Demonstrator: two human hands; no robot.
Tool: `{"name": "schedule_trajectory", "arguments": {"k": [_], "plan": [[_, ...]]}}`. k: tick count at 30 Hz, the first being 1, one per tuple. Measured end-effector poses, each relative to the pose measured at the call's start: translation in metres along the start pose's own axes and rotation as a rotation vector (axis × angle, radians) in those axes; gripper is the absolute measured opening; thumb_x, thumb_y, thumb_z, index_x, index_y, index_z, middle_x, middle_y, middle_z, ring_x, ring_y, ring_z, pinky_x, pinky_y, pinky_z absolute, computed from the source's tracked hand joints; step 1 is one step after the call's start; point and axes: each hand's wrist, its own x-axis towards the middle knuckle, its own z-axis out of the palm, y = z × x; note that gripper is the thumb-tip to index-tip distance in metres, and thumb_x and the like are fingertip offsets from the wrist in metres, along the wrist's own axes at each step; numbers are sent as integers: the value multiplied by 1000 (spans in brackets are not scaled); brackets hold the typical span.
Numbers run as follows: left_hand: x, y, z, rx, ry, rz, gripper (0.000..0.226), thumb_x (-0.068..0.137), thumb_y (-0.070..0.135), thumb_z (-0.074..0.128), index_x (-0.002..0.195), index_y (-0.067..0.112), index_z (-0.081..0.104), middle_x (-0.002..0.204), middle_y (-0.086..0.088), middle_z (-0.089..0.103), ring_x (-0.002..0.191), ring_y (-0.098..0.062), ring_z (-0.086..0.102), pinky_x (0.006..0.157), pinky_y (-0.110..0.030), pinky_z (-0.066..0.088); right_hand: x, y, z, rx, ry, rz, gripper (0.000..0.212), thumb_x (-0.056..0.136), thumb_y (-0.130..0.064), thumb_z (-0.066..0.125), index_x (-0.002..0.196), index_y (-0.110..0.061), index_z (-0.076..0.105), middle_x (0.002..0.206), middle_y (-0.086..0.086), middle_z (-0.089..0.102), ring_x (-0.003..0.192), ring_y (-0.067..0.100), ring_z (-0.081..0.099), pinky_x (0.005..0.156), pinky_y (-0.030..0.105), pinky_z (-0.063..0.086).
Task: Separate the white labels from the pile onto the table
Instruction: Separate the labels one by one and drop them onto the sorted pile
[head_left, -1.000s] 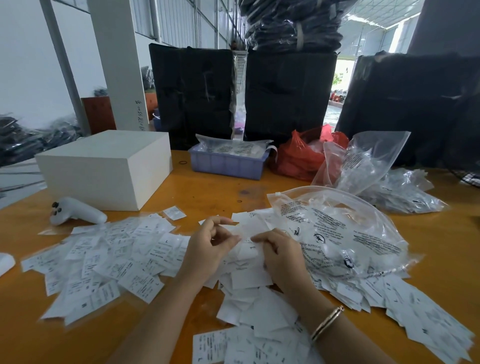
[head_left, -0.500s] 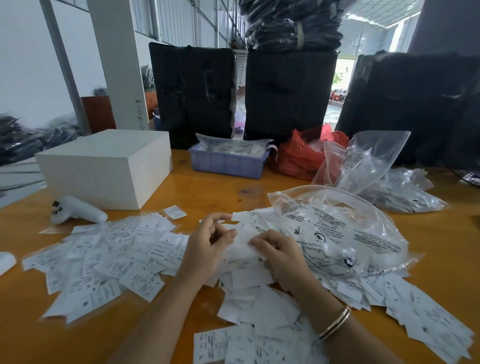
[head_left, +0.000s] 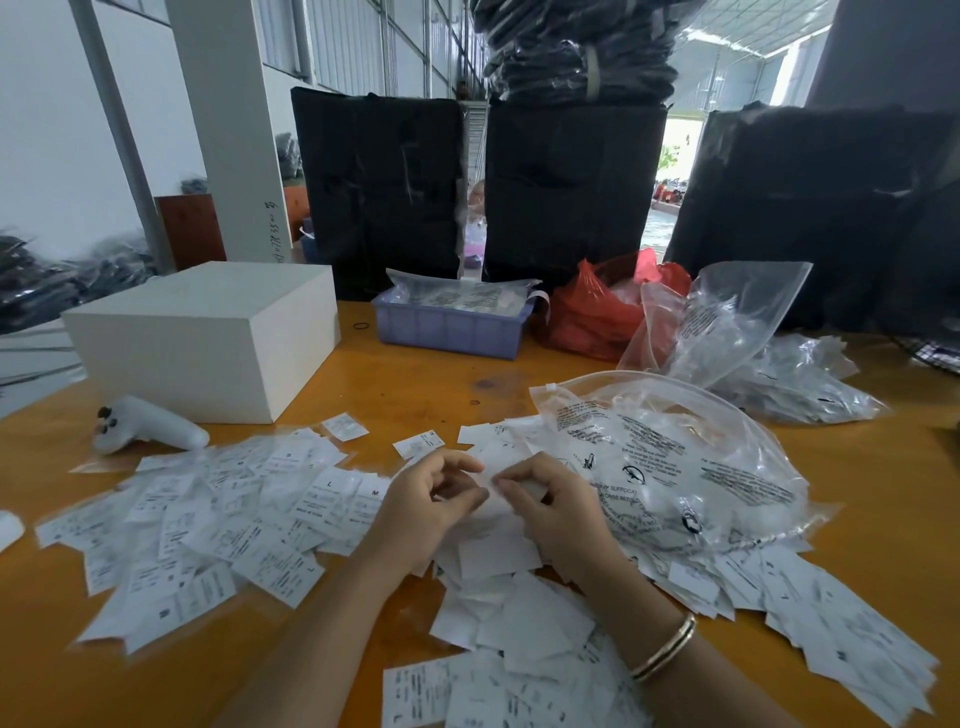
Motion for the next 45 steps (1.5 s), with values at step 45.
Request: {"name": "schedule_trajectory", "arguments": {"k": [45], "plan": [[4, -1, -2, -99, 51, -47, 9, 89, 20, 62, 90, 28, 67, 75, 15, 71, 68, 1, 64, 59, -9, 48, -3, 5, -5, 211, 81, 55, 36, 92, 1, 53, 92, -32, 66, 66, 5, 60, 61, 2, 62, 66, 38, 54]]}}
